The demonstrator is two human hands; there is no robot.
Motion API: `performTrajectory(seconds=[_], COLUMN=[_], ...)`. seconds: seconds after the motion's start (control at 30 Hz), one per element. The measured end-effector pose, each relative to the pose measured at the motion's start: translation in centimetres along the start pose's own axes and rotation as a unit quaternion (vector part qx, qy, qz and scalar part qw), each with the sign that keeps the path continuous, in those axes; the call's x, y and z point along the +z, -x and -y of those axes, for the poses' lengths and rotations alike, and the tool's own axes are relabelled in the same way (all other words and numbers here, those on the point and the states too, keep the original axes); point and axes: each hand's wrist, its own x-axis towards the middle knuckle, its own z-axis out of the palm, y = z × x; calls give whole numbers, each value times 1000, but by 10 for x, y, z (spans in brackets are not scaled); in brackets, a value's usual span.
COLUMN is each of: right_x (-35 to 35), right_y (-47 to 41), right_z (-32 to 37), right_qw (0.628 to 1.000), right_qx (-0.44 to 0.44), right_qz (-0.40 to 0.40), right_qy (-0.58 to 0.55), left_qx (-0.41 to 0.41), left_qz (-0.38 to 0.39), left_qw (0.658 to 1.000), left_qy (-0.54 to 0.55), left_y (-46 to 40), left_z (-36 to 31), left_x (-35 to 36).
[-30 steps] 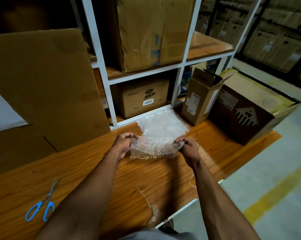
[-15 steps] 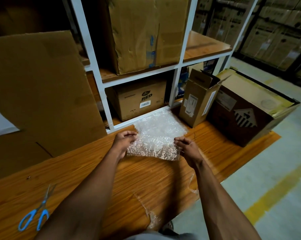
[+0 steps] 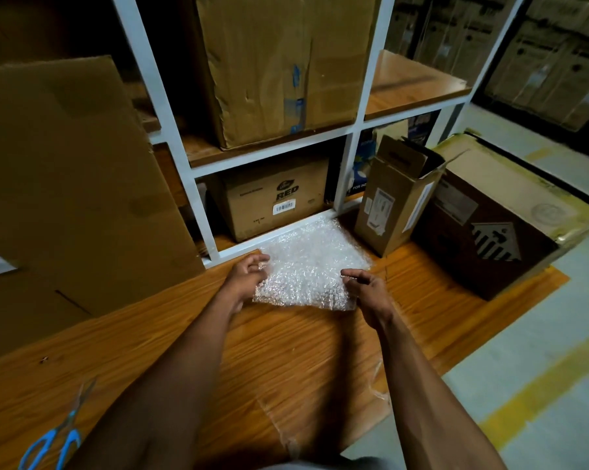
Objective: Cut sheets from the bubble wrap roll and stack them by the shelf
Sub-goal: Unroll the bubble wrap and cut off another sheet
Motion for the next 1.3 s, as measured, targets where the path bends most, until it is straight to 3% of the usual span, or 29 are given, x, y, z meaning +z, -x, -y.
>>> performTrajectory(seconds=[0.1, 0.27, 0.43, 0.63, 1.0, 1.1, 1.2, 1.3], right_x=[3, 14, 26, 38, 50, 59, 69, 85], right_y=[-9, -24, -37, -38, -41, -39, -45, -64], right_z=[-2, -12, -28, -38, -36, -32, -27, -26], right_qw=[1000, 998, 992, 972, 915, 857, 789, 757], right_qx=[9, 15, 35, 7, -50, -48, -183, -214], right_qz=[-19, -55, -121, -180, -247, -298, -306, -245], right_qy=[3, 4, -3, 151, 315, 418, 500, 566], left_qx=[-36, -41, -5, 14, 24, 90, 144, 243], left_qz=[35, -61, -133, -138, -131, -189, -237, -159], left_qw=[998, 997, 990, 984, 979, 952, 888, 836], left_qy=[-43, -8, -55, -109, -155, -225, -367, -466], left_y=[-9, -38, -86, -128, -169, -162, -148, -136], left_z=[2, -11, -25, -39, -19, -9, 4, 12], left_x=[-3, 4, 10, 24, 36, 44, 58, 70])
